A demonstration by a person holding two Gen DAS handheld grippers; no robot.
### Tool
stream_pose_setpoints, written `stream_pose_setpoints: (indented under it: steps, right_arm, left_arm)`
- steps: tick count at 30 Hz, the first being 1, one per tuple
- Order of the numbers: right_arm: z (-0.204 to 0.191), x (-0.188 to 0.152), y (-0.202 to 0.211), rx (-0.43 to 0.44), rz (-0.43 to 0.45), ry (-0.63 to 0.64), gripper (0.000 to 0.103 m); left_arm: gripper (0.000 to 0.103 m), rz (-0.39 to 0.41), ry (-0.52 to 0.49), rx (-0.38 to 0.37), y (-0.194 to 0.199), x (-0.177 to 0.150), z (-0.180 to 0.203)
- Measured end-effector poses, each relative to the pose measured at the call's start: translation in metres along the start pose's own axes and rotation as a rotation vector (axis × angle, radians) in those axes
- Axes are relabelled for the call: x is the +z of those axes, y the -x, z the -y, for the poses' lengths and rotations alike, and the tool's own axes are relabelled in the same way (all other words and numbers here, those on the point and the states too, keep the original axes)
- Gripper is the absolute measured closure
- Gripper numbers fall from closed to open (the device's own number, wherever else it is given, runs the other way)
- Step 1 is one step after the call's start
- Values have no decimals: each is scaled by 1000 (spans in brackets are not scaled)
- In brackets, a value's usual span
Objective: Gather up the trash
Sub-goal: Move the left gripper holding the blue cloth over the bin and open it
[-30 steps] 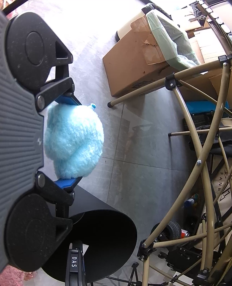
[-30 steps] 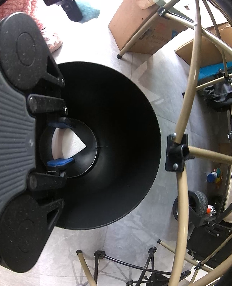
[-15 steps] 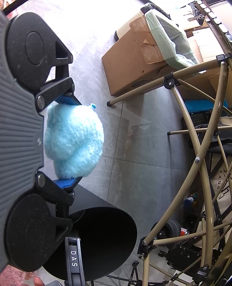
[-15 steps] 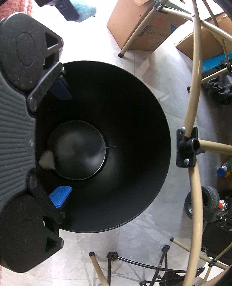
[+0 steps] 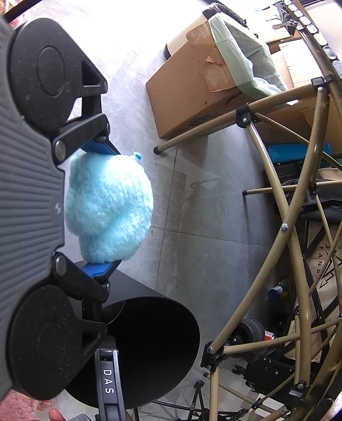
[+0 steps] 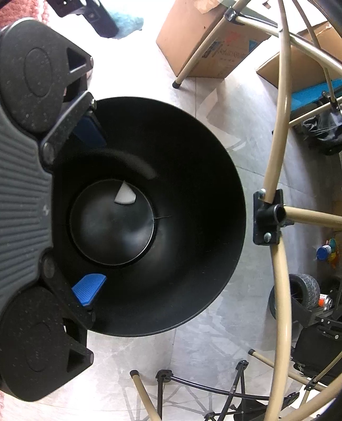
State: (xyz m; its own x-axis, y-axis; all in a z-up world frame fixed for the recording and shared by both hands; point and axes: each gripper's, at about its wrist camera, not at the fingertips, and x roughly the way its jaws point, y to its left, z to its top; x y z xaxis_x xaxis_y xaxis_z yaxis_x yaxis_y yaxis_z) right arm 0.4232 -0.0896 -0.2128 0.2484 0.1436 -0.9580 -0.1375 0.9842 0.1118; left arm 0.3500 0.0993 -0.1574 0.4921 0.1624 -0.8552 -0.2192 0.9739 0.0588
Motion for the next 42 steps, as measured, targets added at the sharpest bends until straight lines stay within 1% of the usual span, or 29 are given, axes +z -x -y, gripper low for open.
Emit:
stream_pose_setpoints:
  steps: [12, 22, 26, 34, 39, 42]
  right_arm:
    - [6, -6, 29, 16, 66, 13, 0]
    - [31, -16, 61, 20, 156, -14, 0]
    - [47, -22, 76, 18, 199, -43, 0]
    - [90, -39, 99, -5, 260, -123, 0]
    - [123, -50, 106, -32, 280, -191, 0]
    - [142, -56, 110, -46, 289, -236, 0]
  left_arm:
    - [28, 60, -20, -25, 21, 8, 17]
    - [28, 122, -50, -57, 44, 17, 44]
    - [28, 141, -83, -77, 52, 18, 60]
    - [28, 138, -142, -114, 57, 17, 98]
    - [28, 126, -191, -127, 55, 13, 125]
    - [28, 101, -208, -125, 49, 12, 141]
